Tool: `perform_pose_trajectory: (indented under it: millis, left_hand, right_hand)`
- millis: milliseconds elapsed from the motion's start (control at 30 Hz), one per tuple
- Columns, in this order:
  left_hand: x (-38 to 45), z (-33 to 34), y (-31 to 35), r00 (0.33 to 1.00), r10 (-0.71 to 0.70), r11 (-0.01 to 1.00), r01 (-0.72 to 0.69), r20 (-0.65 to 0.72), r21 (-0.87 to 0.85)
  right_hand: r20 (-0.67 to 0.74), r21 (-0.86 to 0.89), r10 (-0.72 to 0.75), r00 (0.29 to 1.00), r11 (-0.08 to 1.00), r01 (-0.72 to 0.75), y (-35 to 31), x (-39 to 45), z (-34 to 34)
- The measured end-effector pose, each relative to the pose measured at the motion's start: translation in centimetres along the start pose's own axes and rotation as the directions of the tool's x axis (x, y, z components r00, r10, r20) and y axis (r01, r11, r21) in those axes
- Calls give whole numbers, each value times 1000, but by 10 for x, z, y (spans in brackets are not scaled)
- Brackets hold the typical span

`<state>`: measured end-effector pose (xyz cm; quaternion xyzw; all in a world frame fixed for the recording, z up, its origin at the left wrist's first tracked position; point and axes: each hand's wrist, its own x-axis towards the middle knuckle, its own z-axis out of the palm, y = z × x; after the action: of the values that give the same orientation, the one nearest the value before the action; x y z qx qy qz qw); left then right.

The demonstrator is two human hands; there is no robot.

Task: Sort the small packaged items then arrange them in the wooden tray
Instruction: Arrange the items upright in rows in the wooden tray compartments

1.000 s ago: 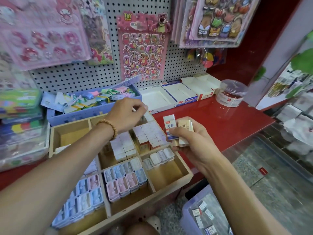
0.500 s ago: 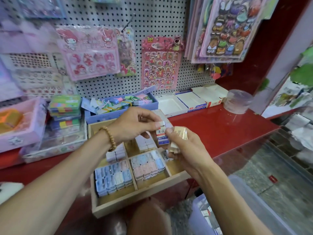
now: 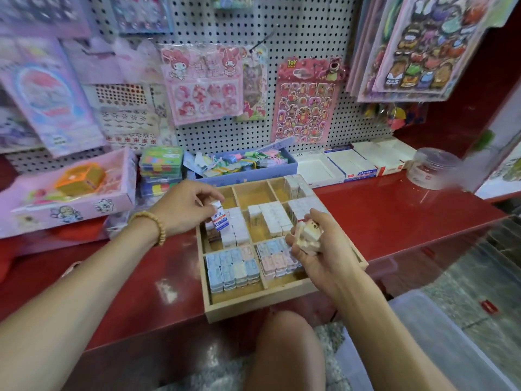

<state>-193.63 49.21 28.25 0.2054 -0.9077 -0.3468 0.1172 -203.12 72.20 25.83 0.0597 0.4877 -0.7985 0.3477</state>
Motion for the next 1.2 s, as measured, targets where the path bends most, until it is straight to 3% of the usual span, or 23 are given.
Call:
perform_pose_trajectory:
  millis: [133,633,1033,1200]
  left_hand:
    - [-5,5,-14,1000,18,984,-18,3,178]
    - [2,25,-34,994,54,901,-90,96,424]
    - [-1,47,-47,991,130,897,-100,-41,431]
    - [0,33,-35,997,80,863,-74,11,500]
  right_hand:
    - [17,-45,-24,1000,999,25,7,-1,6]
    - [86,-126,-19,996,992,30,21,-3,14]
    - [170,-221,-56,984,971,93,22,-4,4]
    - [186,-237,-62,981,966,106,24,-5,4]
